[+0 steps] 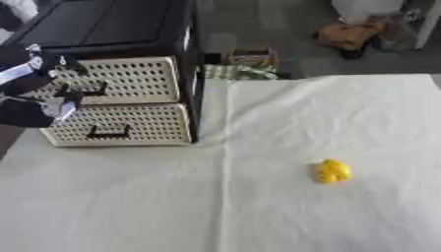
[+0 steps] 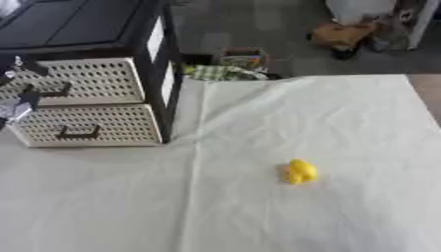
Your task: Pick up objects from table and place into drawer.
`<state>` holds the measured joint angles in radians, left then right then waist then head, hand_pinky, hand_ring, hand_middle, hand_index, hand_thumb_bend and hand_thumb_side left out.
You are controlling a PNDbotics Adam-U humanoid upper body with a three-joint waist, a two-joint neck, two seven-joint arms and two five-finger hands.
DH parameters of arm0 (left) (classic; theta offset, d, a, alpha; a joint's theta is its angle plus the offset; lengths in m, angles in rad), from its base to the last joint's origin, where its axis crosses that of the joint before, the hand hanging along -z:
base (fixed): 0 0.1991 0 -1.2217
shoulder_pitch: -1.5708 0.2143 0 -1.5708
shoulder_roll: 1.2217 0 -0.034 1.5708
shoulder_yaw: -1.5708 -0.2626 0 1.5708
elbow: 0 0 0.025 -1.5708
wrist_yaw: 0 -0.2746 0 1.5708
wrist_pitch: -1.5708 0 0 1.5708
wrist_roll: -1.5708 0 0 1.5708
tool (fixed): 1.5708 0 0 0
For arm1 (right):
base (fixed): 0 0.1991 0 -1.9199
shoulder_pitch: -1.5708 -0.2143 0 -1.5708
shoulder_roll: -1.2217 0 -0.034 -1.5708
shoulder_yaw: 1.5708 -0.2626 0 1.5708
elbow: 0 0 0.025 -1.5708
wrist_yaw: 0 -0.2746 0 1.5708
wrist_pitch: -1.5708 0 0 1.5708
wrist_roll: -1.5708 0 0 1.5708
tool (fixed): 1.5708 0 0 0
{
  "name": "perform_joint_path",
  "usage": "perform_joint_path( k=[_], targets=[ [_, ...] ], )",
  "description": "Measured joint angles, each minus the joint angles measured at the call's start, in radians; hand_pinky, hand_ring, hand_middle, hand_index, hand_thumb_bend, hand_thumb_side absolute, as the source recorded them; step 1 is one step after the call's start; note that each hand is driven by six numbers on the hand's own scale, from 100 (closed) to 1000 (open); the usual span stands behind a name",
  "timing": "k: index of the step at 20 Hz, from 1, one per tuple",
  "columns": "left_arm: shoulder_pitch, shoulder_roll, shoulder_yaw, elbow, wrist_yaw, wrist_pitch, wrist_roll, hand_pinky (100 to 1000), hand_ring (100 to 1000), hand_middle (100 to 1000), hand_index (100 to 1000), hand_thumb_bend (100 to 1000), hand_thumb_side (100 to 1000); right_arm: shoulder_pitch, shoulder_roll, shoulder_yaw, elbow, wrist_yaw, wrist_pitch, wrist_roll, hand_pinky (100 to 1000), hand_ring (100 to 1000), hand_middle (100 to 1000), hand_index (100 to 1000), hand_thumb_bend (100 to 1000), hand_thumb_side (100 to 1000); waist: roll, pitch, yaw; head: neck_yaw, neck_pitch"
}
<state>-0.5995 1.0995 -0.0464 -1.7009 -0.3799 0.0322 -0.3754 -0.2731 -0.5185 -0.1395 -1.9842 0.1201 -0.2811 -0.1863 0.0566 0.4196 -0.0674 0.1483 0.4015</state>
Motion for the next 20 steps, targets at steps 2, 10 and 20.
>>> perform_joint_path(
  k=[2,10,20],
  targets=[
    [0.000,-0.001,0.000,0.005,-0.017,-0.011,-0.005,100,100,100,829,105,408,0.000,0.000,-0.001,0.000,0.000,-0.001,-0.001,791,646,331,826,432,930,0.000,0.003,-0.001,0.002,0.000],
    [-0.001,-0.004,0.000,0.024,-0.119,-0.043,-0.014,100,100,100,857,105,408,0.000,0.000,-0.001,0.000,0.000,-0.005,-0.005,791,646,330,825,432,924,-0.001,0.008,-0.003,0.008,0.000],
    [-0.018,-0.029,-0.004,0.072,-0.203,-0.029,0.033,100,100,100,847,105,408,-0.004,0.000,-0.002,0.000,0.000,-0.005,-0.008,791,646,326,823,432,915,0.002,0.019,-0.013,0.014,-0.017]
  ],
)
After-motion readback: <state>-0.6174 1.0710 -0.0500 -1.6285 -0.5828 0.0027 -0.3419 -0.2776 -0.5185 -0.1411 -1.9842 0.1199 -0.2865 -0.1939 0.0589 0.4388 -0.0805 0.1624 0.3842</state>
